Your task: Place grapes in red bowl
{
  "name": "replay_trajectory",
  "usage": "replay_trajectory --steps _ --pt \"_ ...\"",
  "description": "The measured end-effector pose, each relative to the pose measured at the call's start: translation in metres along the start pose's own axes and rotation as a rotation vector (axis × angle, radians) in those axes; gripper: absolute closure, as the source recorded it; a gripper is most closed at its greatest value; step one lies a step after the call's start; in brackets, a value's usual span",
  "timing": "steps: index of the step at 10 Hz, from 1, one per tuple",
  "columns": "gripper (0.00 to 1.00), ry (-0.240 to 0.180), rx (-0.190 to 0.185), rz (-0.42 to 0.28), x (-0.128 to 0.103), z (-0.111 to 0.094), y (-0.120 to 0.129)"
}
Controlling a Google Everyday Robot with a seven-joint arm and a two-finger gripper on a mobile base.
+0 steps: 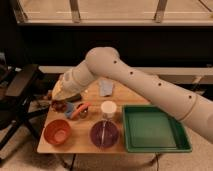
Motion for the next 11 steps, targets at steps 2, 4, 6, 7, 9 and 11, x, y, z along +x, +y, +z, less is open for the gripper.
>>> replay_trajectory --steps 2,4,6,7,9,11 --pt "1.00 -0.037 0.037 -0.015 -0.007 0.017 -0.007" --pt "1.00 -0.059 0.069 -0.009 -0.013 0.027 -0.004" --pt "0.84 -0.090 0.120 0.010 -0.024 0.044 -0.001" --pt "0.76 -0.100 0.138 0.018 -0.027 0.050 0.000" --pt "0.54 -0.117 0.181 0.035 -0.033 0.062 0.004" --pt "0.34 -0.122 0.206 0.039 -0.037 0.073 0.006"
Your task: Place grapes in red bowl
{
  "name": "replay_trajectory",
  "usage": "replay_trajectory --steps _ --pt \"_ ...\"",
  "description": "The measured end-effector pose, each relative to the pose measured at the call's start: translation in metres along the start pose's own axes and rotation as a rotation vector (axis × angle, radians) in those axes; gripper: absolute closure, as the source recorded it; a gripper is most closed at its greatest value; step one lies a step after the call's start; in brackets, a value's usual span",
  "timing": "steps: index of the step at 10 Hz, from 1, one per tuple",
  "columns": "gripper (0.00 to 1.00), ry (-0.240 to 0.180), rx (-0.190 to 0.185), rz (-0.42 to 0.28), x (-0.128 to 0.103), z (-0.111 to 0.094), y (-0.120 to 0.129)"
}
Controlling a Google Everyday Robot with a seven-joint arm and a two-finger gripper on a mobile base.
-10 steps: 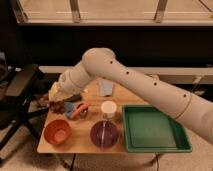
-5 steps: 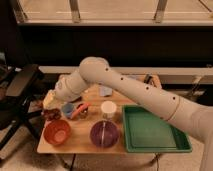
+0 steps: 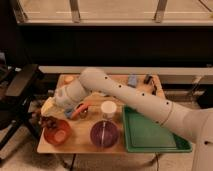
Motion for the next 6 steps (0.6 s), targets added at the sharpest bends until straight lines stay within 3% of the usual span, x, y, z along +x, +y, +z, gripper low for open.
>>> replay_trajectory --steps 1,6 --pt "0.28 0.006 0.006 0.002 -0.0007 0.0024 0.0032" --pt "0.27 0.010 0.008 0.002 -0.0004 0.0026 0.0037"
